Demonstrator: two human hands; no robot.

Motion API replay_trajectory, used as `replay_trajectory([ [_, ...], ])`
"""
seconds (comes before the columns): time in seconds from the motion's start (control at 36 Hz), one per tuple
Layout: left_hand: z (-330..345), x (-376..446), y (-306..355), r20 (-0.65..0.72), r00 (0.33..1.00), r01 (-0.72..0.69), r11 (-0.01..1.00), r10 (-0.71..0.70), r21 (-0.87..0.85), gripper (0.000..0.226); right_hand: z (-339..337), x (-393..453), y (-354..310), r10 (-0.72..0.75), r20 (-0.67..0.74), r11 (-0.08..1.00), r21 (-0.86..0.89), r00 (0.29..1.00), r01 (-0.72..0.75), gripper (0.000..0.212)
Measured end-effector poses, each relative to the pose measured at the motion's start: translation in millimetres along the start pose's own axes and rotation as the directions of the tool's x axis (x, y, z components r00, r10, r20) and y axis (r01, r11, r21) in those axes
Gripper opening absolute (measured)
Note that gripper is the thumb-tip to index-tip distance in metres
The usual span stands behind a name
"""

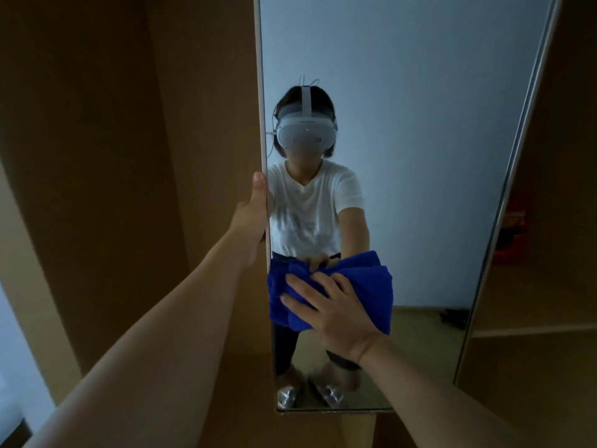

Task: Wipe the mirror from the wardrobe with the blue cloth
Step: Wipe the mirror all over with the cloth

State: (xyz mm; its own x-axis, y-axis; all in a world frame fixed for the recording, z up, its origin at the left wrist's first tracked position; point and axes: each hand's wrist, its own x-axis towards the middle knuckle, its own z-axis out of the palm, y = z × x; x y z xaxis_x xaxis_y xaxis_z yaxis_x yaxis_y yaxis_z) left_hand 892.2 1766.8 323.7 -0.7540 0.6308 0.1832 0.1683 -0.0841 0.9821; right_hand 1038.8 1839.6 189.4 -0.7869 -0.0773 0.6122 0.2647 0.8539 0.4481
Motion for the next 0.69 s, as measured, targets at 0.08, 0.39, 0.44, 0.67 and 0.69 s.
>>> replay_trajectory([
  [0.08,0,-3,-12,0.005,1.0,-0.01,1.0,0.01,0.001,0.098,-6,3,2,-0.022,-0.024,0.999,0.026,0.999,0.023,0.049],
  [0.39,4,-20,-86,0.107,0.994,0.01,0.997,-0.002,-0.074,0.118,-76,36,70,0.269,-0.478,0.962,0.096,0.836,-0.255,0.05],
  [0.44,6,-19,-85,0.048,0.999,0.02,0.999,-0.019,-0.037,0.108,-81,35,86,0.351,-0.495,0.935,0.146,0.795,-0.323,0.052],
  [0.67,20,-7,-105,-0.084,0.989,-0.133,0.983,0.123,-0.125,0.076,-38,6,68,0.217,-0.448,0.975,0.143,0.867,-0.17,0.047],
  [0.69,20,-6,-109,-0.1,0.981,-0.176,0.979,0.166,-0.101,0.071,-27,-1,61,0.202,-0.449,0.978,0.138,0.871,-0.156,0.047],
])
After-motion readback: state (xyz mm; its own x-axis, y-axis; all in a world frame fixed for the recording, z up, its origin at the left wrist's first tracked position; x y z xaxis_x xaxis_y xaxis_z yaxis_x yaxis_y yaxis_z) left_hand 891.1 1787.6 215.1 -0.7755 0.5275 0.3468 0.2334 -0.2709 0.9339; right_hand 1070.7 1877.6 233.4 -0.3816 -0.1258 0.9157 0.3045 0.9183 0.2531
